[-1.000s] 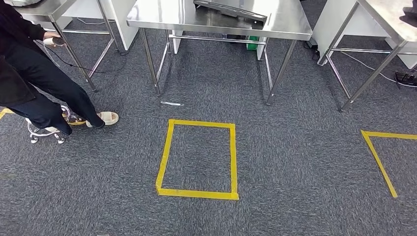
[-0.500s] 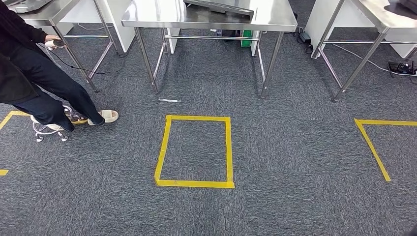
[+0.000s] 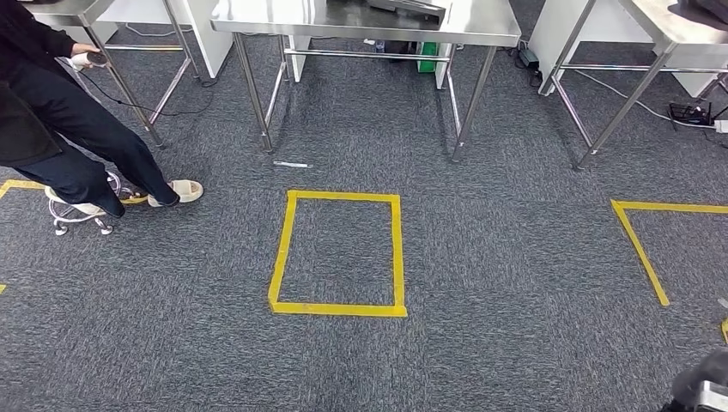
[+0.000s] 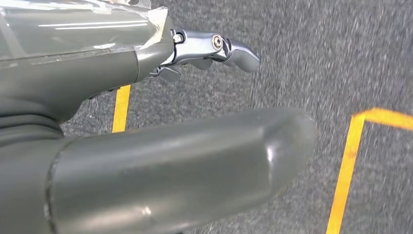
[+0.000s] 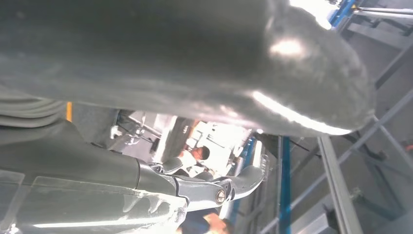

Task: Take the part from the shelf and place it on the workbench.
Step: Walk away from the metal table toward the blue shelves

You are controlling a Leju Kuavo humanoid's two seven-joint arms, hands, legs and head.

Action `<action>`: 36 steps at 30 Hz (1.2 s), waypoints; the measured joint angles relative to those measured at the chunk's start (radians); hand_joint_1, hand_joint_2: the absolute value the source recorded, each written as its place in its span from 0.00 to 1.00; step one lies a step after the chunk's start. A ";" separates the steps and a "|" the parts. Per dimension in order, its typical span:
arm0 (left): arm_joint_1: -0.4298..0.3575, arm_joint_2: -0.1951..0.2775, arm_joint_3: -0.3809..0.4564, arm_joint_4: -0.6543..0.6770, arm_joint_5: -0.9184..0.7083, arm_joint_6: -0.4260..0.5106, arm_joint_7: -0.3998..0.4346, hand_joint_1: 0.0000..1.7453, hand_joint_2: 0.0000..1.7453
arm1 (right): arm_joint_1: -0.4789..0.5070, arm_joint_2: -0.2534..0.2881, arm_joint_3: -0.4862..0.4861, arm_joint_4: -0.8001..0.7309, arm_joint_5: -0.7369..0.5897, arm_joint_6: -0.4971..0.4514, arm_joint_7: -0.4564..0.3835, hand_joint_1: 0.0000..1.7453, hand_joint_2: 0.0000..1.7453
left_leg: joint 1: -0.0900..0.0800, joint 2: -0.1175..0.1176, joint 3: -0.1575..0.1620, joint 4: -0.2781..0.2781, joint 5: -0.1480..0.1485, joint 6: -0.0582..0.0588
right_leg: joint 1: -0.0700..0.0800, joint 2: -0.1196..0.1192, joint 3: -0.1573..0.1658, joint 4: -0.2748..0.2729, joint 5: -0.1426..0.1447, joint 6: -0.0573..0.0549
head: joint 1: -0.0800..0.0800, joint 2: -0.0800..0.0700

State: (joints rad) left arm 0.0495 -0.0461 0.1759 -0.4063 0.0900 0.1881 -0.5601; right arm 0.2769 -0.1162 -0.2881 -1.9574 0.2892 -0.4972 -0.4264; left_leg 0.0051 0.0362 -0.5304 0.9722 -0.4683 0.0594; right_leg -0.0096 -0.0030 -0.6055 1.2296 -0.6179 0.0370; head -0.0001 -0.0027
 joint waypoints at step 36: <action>0.047 -0.030 0.062 -0.072 0.006 0.033 0.023 0.00 0.00 | -0.129 -0.065 0.125 0.132 -0.038 -0.028 0.005 0.00 0.00 | 0.002 0.051 -0.016 0.029 -0.011 -0.013 | -0.012 -0.052 0.052 -0.193 0.122 0.041 | 0.011 0.000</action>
State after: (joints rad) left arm 0.0969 -0.0760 0.2377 -0.4785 0.0959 0.2207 -0.5376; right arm 0.1479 -0.1813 -0.1627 -1.8258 0.2517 -0.5255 -0.4215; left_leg 0.0075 0.0874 -0.5464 1.0015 -0.4791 0.0463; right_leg -0.0216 -0.0550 -0.5540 1.0370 -0.4961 0.0782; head 0.0106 -0.0027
